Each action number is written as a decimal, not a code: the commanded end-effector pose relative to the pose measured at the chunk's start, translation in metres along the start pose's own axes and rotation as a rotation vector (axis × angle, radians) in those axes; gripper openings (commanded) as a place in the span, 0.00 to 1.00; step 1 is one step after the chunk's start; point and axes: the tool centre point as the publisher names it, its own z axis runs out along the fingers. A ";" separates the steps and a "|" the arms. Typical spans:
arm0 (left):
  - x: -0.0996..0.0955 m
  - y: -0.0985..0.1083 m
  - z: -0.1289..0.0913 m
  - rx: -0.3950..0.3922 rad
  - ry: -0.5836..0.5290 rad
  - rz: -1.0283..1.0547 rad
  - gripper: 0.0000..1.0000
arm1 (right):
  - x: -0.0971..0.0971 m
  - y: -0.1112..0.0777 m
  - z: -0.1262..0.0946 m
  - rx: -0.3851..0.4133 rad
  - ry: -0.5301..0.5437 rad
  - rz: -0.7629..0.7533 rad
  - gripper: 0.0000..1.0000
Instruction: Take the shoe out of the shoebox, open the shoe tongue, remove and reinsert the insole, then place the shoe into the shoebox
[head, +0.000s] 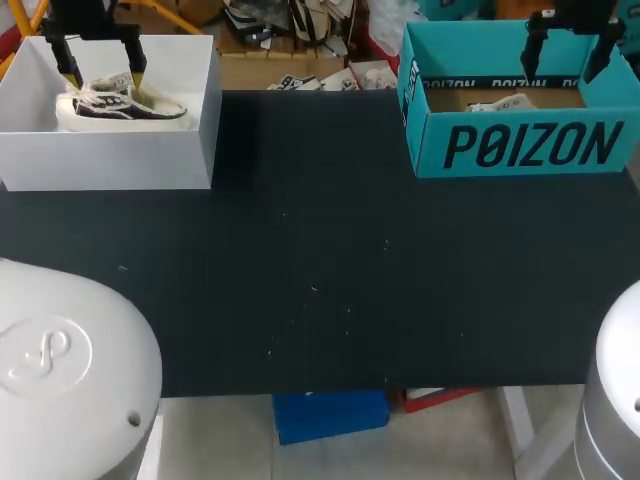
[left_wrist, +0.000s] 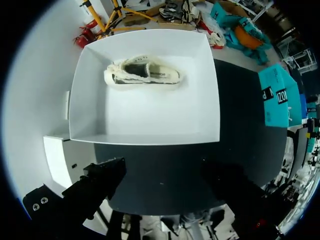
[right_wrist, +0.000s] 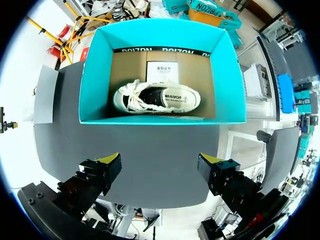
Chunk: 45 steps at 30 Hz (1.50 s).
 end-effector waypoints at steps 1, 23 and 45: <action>0.001 0.000 0.000 0.001 0.001 0.043 1.00 | 0.000 0.000 0.000 0.000 0.000 0.000 1.00; -0.048 -0.046 0.015 0.068 -0.010 1.041 1.00 | 0.000 0.000 0.000 0.000 0.000 0.000 1.00; -0.140 -0.152 0.043 -0.082 0.129 1.806 1.00 | 0.000 0.000 0.000 0.000 0.000 0.000 1.00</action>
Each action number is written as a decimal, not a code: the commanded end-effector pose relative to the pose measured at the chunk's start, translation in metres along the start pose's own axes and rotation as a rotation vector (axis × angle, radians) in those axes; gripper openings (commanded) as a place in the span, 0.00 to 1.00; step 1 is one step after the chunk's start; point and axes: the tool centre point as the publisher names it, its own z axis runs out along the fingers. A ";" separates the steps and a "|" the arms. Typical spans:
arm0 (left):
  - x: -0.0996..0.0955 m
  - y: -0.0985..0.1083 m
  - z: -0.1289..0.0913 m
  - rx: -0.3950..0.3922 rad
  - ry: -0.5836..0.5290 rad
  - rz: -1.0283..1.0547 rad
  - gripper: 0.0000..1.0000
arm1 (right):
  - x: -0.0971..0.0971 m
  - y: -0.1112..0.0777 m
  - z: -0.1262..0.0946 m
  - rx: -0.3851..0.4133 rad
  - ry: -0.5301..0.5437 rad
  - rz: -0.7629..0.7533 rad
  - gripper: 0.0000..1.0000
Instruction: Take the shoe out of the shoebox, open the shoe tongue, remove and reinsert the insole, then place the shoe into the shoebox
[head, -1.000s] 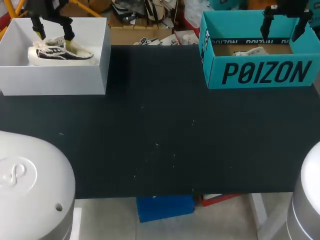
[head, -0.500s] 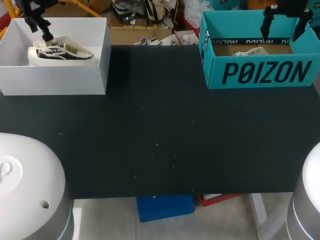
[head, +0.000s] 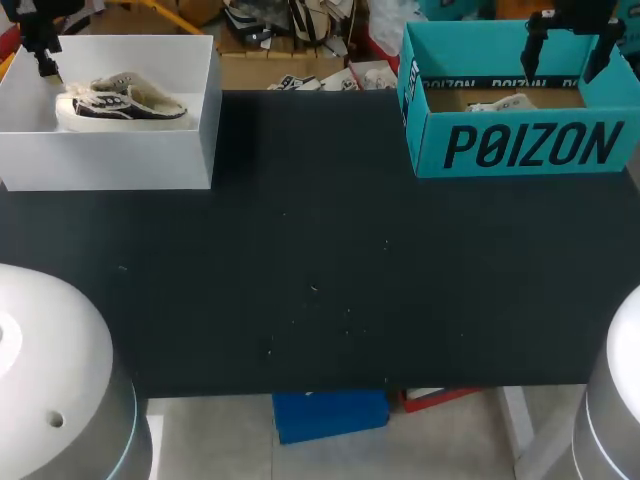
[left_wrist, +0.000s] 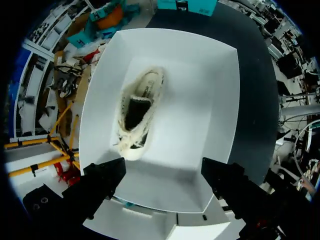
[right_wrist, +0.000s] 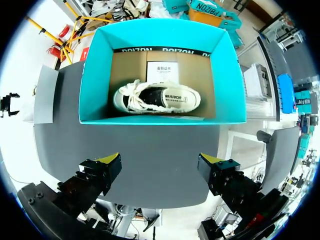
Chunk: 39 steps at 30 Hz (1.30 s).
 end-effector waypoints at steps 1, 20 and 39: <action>-0.029 0.002 0.003 0.022 0.211 0.446 1.00 | 0.000 0.000 0.000 0.000 0.000 0.001 1.00; -0.030 -0.011 0.004 0.022 0.127 0.465 1.00 | 0.000 0.000 0.000 0.000 0.000 0.001 1.00; 0.000 -0.029 0.040 -0.047 0.102 0.368 1.00 | 0.000 0.000 0.000 0.000 0.000 0.001 1.00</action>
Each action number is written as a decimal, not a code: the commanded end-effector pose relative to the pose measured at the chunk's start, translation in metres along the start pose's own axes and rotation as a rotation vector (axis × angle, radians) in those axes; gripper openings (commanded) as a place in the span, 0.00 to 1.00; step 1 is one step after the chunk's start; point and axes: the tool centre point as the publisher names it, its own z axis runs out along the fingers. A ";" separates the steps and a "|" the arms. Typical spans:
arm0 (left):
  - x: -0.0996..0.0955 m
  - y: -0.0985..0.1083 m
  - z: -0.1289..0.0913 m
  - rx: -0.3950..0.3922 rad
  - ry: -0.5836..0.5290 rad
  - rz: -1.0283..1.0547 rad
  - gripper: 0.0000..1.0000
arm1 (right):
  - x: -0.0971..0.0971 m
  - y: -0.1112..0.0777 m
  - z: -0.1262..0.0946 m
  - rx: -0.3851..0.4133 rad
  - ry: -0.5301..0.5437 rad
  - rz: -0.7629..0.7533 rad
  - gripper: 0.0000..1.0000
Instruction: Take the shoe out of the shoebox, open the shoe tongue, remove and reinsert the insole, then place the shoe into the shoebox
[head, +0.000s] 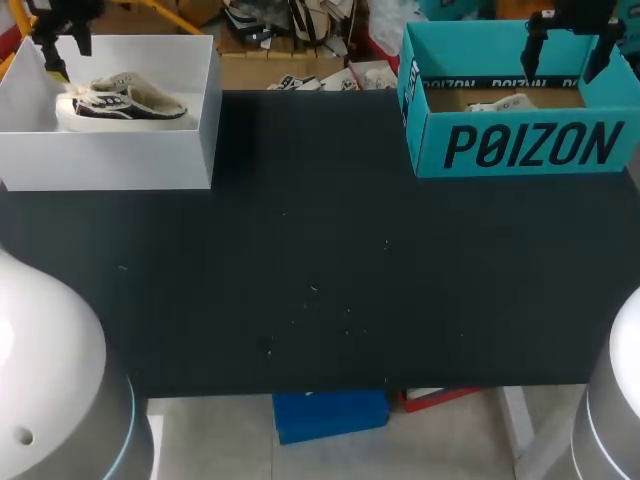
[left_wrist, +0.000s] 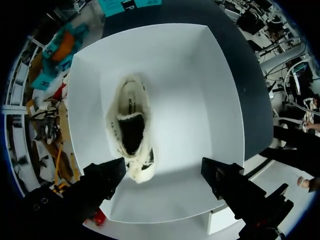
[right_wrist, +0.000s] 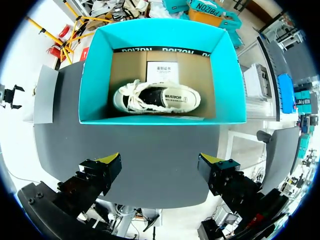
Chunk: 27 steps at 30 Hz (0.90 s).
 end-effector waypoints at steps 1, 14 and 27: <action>0.014 -0.013 0.018 -0.028 -0.029 -0.008 1.00 | 0.000 0.000 0.000 0.000 0.000 0.001 1.00; 0.015 -0.036 0.062 -0.041 -0.022 0.003 0.92 | 0.000 0.000 0.000 0.000 0.000 0.001 1.00; -0.011 -0.039 0.065 -0.030 -0.048 0.002 0.59 | 0.000 0.000 0.000 0.000 0.000 0.001 1.00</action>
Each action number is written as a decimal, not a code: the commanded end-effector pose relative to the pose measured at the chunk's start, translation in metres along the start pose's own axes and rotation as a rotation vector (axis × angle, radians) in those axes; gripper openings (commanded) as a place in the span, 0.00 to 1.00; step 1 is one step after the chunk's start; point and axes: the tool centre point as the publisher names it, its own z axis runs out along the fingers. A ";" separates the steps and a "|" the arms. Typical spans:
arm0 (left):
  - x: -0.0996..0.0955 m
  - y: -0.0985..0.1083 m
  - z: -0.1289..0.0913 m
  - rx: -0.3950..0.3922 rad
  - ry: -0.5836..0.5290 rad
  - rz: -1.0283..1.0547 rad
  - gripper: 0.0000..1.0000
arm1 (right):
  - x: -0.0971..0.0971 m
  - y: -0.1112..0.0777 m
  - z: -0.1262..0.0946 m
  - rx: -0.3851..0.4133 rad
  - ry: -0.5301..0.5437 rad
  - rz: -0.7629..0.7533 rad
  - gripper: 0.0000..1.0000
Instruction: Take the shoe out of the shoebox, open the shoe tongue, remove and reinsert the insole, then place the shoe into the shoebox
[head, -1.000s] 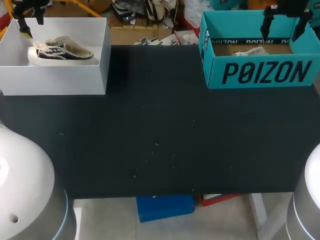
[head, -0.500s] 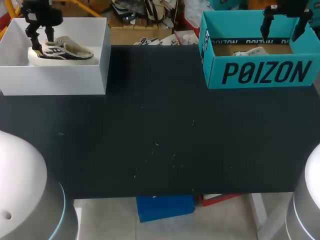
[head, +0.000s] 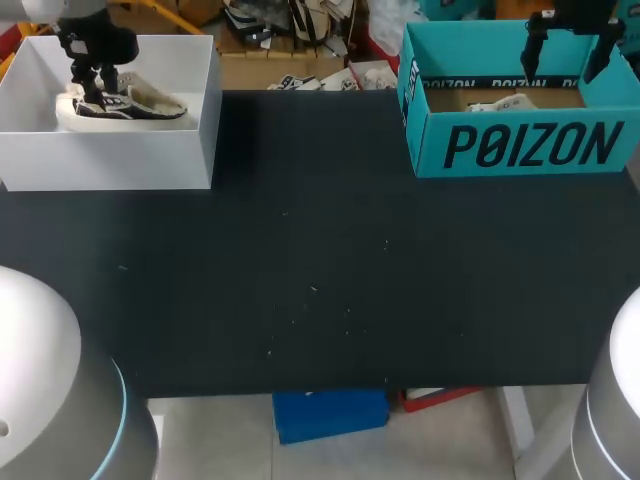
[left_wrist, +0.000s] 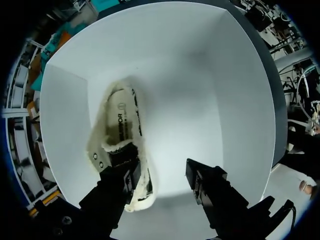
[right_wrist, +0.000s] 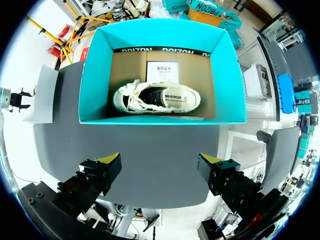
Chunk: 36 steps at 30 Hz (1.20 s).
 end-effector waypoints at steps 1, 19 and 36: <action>-0.011 0.001 0.004 -0.001 0.008 0.001 0.60 | 0.000 0.000 0.000 0.000 0.000 0.001 1.00; -0.031 0.003 0.031 -0.008 -0.006 -0.002 0.51 | 0.000 0.000 0.000 0.000 0.000 0.001 1.00; -0.027 -0.003 0.063 -0.016 0.020 -0.018 0.47 | 0.000 0.000 0.000 0.000 0.000 0.001 1.00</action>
